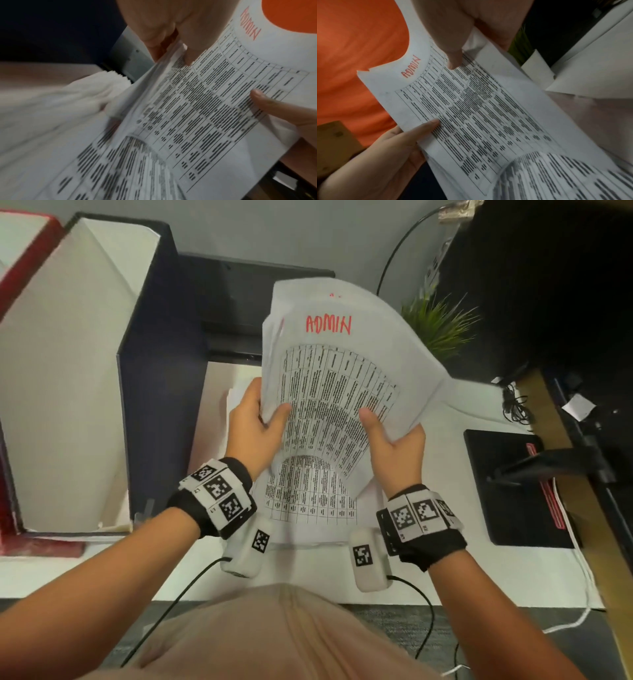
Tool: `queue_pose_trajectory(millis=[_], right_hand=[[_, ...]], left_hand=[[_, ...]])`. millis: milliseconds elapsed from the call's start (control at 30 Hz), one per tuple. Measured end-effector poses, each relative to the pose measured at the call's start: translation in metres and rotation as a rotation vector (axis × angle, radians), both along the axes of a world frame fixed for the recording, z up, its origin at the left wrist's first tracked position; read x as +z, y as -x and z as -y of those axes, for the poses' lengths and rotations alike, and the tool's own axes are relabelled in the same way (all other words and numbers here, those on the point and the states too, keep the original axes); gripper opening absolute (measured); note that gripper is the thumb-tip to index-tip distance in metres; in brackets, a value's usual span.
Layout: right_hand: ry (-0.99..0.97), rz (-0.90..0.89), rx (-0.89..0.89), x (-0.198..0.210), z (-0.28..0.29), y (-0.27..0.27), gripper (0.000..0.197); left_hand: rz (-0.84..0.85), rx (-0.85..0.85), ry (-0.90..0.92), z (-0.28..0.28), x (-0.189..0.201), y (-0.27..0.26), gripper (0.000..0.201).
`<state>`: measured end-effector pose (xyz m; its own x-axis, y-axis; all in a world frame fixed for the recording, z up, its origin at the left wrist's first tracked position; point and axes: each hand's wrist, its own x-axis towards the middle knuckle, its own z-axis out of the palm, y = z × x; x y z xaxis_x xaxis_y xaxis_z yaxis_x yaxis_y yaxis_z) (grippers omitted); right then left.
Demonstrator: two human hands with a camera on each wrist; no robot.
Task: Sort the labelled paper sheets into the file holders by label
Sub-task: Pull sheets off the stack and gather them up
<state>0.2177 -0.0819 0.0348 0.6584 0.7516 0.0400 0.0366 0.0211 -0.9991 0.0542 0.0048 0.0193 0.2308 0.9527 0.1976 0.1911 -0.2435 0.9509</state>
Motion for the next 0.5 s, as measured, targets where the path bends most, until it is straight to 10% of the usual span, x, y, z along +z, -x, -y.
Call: queue_pose_trajectory(millis=[500], right_hand=[[-0.043, 0.075, 0.076, 0.023, -0.027, 0.004, 0.041]], left_hand=[[-0.041, 0.094, 0.011, -0.003, 0.060, 0.027, 0.020]])
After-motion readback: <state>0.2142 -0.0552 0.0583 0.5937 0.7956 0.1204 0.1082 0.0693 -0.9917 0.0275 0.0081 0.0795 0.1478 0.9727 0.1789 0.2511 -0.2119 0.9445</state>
